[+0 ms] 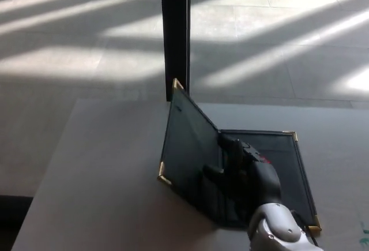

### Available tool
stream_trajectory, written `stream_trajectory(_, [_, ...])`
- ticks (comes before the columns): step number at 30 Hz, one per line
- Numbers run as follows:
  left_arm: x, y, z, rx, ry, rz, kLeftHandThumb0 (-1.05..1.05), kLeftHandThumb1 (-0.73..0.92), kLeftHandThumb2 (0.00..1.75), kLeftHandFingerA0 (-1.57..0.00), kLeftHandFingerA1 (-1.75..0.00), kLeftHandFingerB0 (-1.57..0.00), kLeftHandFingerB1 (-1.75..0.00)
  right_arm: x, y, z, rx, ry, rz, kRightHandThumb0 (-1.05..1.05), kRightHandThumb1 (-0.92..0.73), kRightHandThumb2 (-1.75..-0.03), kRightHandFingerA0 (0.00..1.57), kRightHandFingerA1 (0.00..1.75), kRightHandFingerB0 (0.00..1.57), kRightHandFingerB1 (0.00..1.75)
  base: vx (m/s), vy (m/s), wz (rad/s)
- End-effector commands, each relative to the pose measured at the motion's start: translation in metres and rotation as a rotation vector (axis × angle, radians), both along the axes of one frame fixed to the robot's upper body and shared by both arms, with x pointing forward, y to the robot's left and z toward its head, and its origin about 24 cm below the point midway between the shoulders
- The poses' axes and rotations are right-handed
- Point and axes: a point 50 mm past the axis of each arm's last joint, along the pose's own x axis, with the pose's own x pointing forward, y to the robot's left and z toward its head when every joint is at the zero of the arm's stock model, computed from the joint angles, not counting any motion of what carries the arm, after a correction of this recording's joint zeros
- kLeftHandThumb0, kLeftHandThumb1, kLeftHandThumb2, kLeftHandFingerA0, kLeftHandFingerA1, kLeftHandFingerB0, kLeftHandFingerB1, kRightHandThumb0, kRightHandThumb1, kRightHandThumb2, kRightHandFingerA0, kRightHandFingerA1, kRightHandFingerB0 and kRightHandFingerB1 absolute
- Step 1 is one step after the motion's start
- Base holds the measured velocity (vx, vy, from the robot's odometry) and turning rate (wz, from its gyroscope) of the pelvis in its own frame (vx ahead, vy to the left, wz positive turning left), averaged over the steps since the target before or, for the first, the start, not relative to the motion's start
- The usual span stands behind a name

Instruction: There is a diary kept infront of the robot and the robot uses its right hand to grab its cover and puses it to the left to open it.

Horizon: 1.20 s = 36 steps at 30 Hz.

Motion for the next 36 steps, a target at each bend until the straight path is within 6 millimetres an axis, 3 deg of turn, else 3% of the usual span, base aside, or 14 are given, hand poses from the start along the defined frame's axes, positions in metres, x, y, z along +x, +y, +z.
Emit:
stream_trajectory(1, [0.002,0.007,0.007,0.023,0.012,0.002,-0.82,0.92,1.60,-0.67,-1.25,-0.17,-0.93,0.030,-0.001,0.020,-0.262,-0.091,0.067,-0.64,-0.73,-1.18,0.46,0.71,0.14,0.50,0.04,0.003,0.07])
stream_trajectory(2, [0.003,0.007,0.007,0.027,0.011,-0.002,-0.82,0.92,1.60,-0.66,-1.25,-0.36,-1.05,0.035,-0.003,0.022,-0.317,-0.098,0.077,-0.77,-0.92,-0.73,0.44,0.62,0.33,0.48,0.00,0.000,0.00])
stream_trajectory(4, [0.004,0.008,0.009,0.025,0.001,0.003,-0.83,0.92,1.60,-0.67,-1.26,-0.29,-1.01,0.040,-0.005,0.022,-0.384,-0.108,0.096,-0.74,-0.72,-1.07,0.46,0.68,0.31,0.56,0.00,0.000,0.00])
stream_trajectory(6, [0.007,0.009,0.011,0.029,-0.002,-0.004,-0.84,0.92,1.61,-0.68,-1.28,-0.26,-1.00,0.043,-0.008,0.019,-0.452,-0.120,0.125,-0.76,-0.71,-1.07,0.46,0.68,0.31,0.57,0.00,0.000,0.00])
stream_trajectory(7, [0.008,0.009,0.012,0.031,-0.004,-0.007,-0.85,0.92,1.61,-0.73,-1.31,-0.34,-1.04,0.043,-0.009,0.018,-0.464,-0.122,0.127,-0.77,-0.91,-0.67,0.51,0.68,0.36,0.48,0.00,0.000,0.00])
stream_trajectory(10, [0.010,0.008,0.013,0.042,0.000,-0.015,-0.84,0.92,1.60,-0.82,-1.34,-0.35,-1.04,0.040,-0.007,0.009,-0.577,-0.116,0.174,-0.76,-0.92,-0.67,0.52,0.66,0.40,0.48,0.00,0.000,0.00])
stream_trajectory(11, [0.011,0.009,0.014,0.043,0.006,-0.027,-0.83,0.92,1.60,-0.59,-1.21,-0.27,-0.99,0.035,-0.004,0.000,-0.646,-0.119,0.237,-0.75,-0.74,-1.09,0.47,0.70,0.37,0.59,0.00,0.000,0.00])
stream_trajectory(14, [0.013,0.009,0.015,0.051,0.015,-0.023,-0.86,0.92,1.61,-0.73,-1.30,-0.33,-1.03,0.031,-0.002,-0.008,-0.683,-0.099,0.263,-0.75,-0.87,-0.66,0.56,0.65,0.46,0.51,0.00,0.000,0.00])
stream_trajectory(18, [0.019,0.010,0.020,0.050,-0.010,-0.031,-0.86,0.92,1.62,-0.71,-1.30,-0.20,-0.97,0.024,0.005,-0.021,-0.668,-0.027,0.246,-0.79,-0.91,-0.67,0.49,0.67,0.37,0.48,0.00,0.000,0.00])
stream_trajectory(19, [0.019,0.010,0.020,0.052,-0.015,-0.041,-0.85,0.92,1.61,-0.59,-1.22,-0.13,-0.91,0.023,0.009,-0.024,-0.655,0.002,0.241,-0.77,-0.71,-1.08,0.49,0.71,0.36,0.58,0.00,0.000,0.00])
stream_trajectory(20, [0.021,0.010,0.021,0.058,-0.009,-0.045,-0.85,0.92,1.61,-0.70,-1.27,-0.16,-0.92,0.022,0.013,-0.025,-0.672,0.005,0.238,-0.78,-0.92,-0.67,0.64,0.95,0.46,0.51,0.00,0.000,0.00])
stream_trajectory(25, [0.026,0.010,0.024,0.068,-0.004,-0.048,-0.85,0.92,1.61,-0.75,-1.30,-0.24,-0.98,0.021,0.031,-0.027,-0.664,-0.005,0.282,-0.78,-0.92,-0.72,0.50,0.62,0.41,0.47,0.00,0.000,0.00])
stream_trajectory(31, [0.029,0.009,0.025,0.064,-0.014,-0.061,-0.86,0.92,1.61,-0.74,-1.31,-0.26,-0.99,0.016,0.050,-0.027,-0.636,-0.009,0.328,-0.75,-0.92,-0.73,0.53,0.83,0.43,0.58,0.00,0.000,0.00])
stream_trajectory(36, [0.026,0.012,0.024,0.059,-0.012,-0.050,-0.86,0.92,1.61,-0.61,-1.23,-0.13,-0.91,0.030,0.033,-0.012,-0.617,-0.001,0.264,-0.76,-0.92,-0.75,0.48,0.68,0.41,0.52,0.00,0.000,0.00])
